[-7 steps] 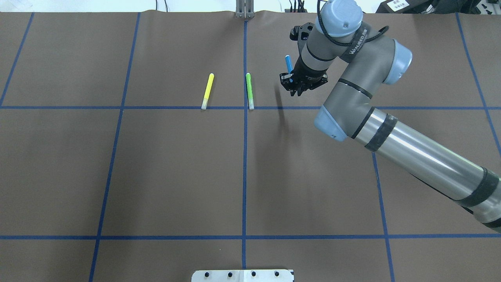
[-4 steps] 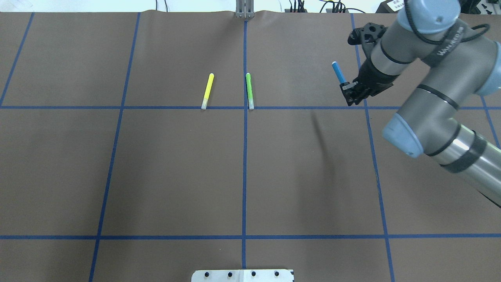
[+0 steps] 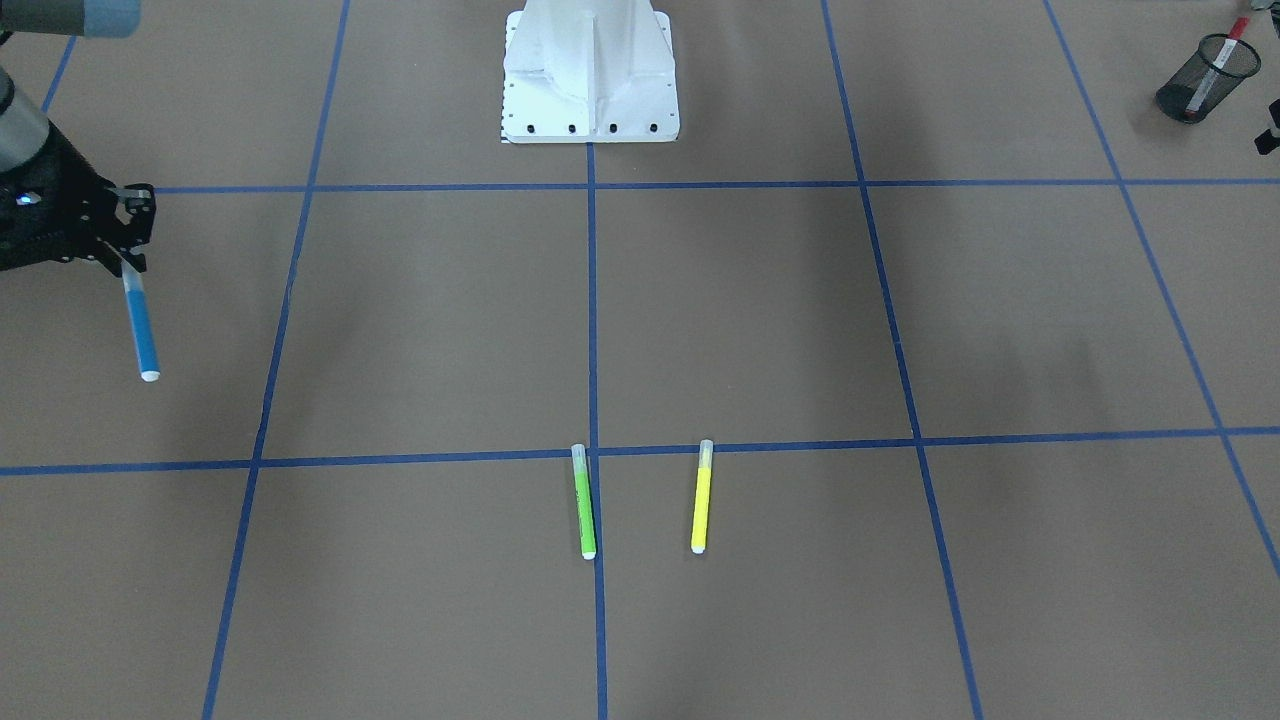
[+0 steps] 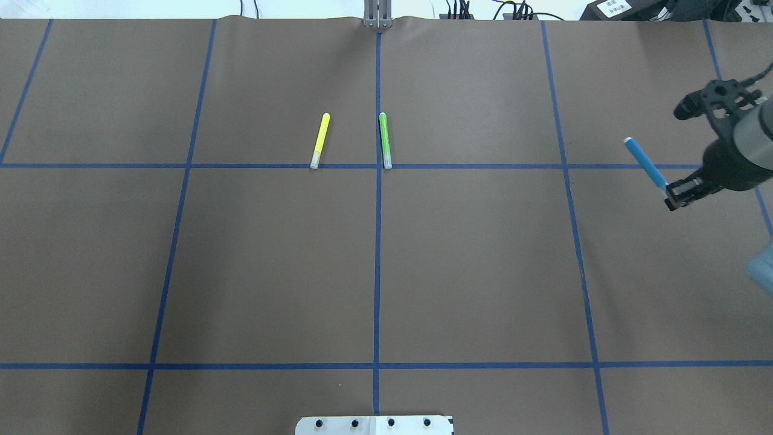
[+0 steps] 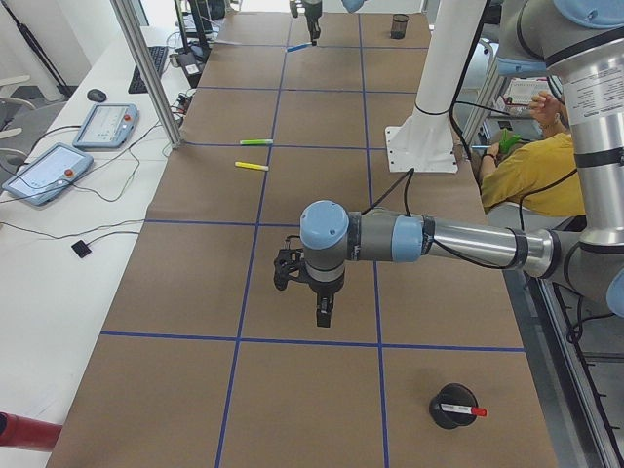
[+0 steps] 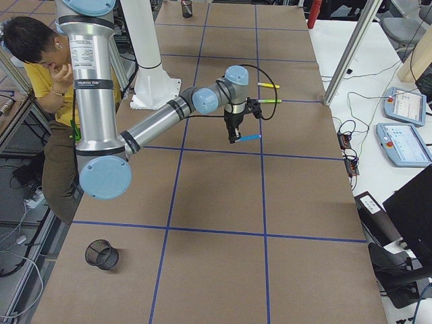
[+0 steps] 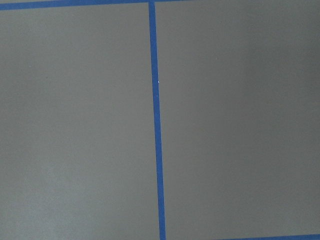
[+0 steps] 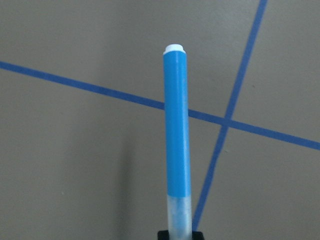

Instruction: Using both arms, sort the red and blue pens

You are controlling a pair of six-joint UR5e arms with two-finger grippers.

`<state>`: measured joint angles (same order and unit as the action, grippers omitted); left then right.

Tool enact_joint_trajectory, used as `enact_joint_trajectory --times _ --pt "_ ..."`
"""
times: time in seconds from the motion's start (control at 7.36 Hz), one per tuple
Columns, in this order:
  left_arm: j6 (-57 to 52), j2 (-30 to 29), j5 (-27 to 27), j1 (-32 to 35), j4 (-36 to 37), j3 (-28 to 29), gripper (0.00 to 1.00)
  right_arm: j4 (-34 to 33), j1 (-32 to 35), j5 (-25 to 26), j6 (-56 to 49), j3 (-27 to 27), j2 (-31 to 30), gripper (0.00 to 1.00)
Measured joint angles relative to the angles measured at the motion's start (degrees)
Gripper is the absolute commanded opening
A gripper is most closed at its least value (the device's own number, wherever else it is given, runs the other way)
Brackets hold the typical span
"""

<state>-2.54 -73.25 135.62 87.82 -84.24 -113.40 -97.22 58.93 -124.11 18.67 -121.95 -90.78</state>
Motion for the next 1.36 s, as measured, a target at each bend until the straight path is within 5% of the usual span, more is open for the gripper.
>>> enact_joint_trajectory --times 0.41,0.82,1.09,1.36 --pt "-0.09 0.0 0.0 0.07 -2.14 0.94 1.0 -0.09 10.33 -4.4 -19.99 -4.76 -16.47 0.0" --pt "-0.1 0.14 0.0 0.07 -2.24 0.86 1.0 -0.39 13.76 -4.22 -32.88 -6.6 -30.35 0.0" --pt "-0.1 0.25 0.0 0.07 -2.25 0.66 1.0 -1.44 17.24 -1.8 -43.22 -6.69 -36.79 0.0" --pt "-0.1 0.29 0.0 0.07 -2.25 0.55 1.0 -9.29 24.7 4.14 -58.25 -7.41 -39.15 0.0"
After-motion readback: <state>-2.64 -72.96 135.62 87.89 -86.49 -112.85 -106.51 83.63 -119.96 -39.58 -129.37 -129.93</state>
